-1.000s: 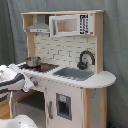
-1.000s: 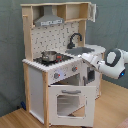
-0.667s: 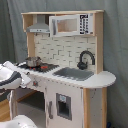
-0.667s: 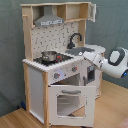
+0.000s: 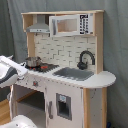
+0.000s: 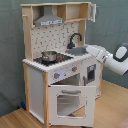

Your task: Play with the kitchen

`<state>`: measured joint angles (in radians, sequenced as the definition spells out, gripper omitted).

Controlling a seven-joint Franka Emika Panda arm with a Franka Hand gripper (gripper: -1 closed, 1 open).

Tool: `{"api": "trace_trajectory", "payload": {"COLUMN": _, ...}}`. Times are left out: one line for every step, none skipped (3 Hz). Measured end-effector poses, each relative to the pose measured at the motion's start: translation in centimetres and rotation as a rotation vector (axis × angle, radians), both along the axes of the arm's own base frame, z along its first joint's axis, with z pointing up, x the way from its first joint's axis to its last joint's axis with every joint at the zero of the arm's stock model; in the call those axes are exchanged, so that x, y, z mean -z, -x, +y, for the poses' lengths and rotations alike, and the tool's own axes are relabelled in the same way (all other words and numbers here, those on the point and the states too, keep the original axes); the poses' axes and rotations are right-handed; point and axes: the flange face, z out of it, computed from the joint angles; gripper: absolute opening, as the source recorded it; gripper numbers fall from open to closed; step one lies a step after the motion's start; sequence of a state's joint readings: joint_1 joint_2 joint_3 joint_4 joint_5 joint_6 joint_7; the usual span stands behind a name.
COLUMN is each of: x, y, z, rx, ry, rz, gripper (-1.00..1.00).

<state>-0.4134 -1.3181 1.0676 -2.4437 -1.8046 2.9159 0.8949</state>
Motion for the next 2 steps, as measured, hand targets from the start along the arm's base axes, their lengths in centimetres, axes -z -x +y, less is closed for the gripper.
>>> {"api": "trace_trajectory", "payload": {"x": -3.8, "y": 1.5, "z": 0.2, "rx": 0.012, "ry": 0.014, "rz": -0.090, "gripper": 1.00}}
{"api": "trace_trajectory", "payload": {"x": -7.4, "y": 3.2, "z": 0.8, "rx": 0.016, "ry": -0.021, "rz": -0.177, "gripper": 1.00}}
